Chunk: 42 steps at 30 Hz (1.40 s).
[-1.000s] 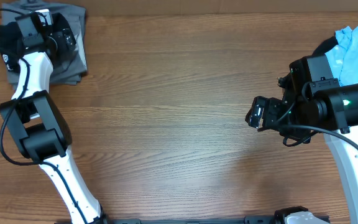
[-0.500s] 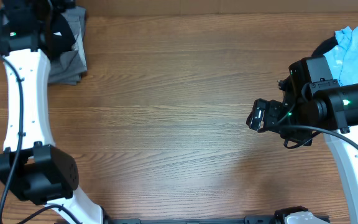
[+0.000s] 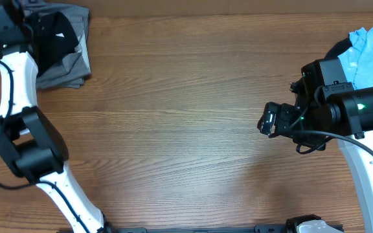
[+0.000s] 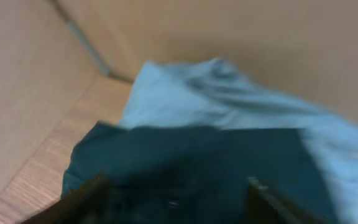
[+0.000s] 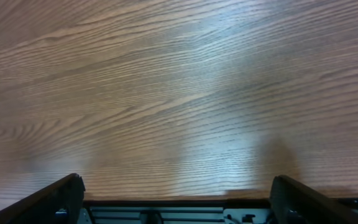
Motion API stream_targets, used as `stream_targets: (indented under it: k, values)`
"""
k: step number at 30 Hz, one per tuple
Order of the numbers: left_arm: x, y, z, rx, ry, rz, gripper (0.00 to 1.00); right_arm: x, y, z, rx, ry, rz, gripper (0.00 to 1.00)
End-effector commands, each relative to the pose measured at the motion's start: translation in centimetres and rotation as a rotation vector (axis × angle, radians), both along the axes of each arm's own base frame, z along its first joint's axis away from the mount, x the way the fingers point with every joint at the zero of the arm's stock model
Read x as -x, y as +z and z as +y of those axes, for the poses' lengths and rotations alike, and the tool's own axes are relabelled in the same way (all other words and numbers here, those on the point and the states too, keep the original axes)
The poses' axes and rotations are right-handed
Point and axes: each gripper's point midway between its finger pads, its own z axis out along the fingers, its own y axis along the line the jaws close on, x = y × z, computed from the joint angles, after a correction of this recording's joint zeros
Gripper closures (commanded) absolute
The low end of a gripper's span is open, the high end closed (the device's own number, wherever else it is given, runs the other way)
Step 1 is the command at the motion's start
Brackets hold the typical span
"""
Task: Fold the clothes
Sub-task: 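Lower the black bundle onto the grey stack with the left gripper, then open the left gripper and withdraw it from the stack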
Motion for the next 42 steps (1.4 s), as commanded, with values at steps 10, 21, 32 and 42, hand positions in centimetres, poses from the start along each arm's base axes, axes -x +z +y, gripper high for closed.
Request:
stream_targets:
  k: [10,21,32,42]
  values:
    - [2.7,-10.9,5.8,0.031,0.123,0.178,0.24,-0.6,0.7,-0.5,0.027,-0.002,-0.040,0.00]
    - [2.9,10.1,-2.3,0.189,-0.065,-0.198,0.00,-0.5,0.7,-0.5,0.022,-0.029,-0.032,0.00]
    - [14.8,26.9,-12.5,0.214,-0.234,-0.347,0.00,-2.3,1.3,-0.2,0.013,-0.002,-0.120,0.00]
    - [29.5,29.3,-23.3,0.440,-0.457,-0.254,0.00,-1.8,4.3,-0.2,-0.018,-0.003,-0.273,0.02]
